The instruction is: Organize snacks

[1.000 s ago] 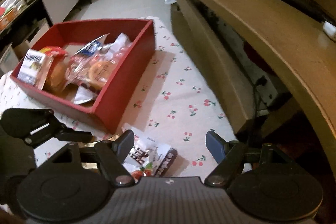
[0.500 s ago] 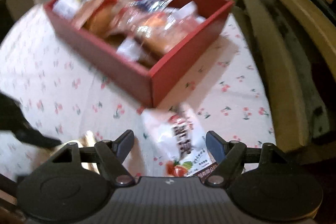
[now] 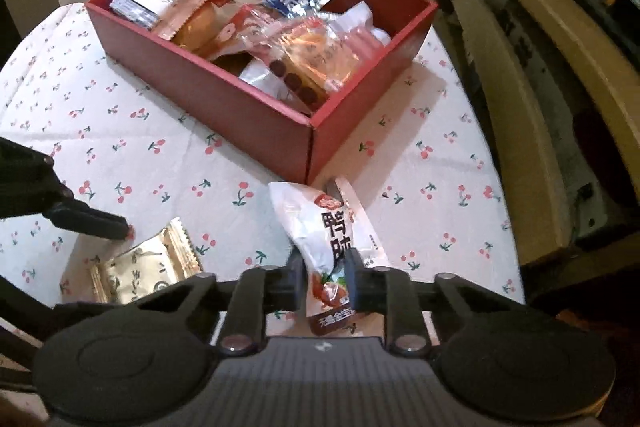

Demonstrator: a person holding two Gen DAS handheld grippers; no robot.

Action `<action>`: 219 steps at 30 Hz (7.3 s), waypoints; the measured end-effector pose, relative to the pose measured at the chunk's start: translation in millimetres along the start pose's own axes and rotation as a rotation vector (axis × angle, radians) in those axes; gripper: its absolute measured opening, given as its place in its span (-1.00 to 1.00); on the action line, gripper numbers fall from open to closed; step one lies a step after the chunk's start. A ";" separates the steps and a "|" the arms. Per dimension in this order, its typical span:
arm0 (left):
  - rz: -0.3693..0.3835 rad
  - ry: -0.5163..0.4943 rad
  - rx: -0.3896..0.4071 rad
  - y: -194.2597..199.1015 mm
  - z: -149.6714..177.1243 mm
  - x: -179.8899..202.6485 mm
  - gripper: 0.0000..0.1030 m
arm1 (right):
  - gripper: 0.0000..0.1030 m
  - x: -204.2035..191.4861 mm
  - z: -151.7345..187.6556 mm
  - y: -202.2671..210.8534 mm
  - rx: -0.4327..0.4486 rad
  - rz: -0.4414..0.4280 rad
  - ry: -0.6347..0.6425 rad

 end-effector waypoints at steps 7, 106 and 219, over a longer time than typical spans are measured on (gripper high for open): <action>-0.012 0.052 0.002 5.6 4.6 -6.6 -0.10 | -0.61 -3.4 7.4 14.3 0.016 -0.006 -0.030; -0.108 0.124 0.069 32.4 7.8 -27.8 -0.08 | -0.54 -57.4 3.1 46.5 0.159 0.065 0.096; -0.215 0.241 0.266 76.6 -102.4 -73.4 -0.09 | 0.27 -3.2 -93.0 54.4 0.273 -0.042 -0.158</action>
Point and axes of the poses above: each gripper's, at about its wrist camera, not at the fingertips, and y roughly against the way its jaws point, x to its right, z to its underside, the point moved 8 cm from there along -y, roughly the way its jaws point, and after that the axes turned 3 degrees about -x, right-handed, at the moved point
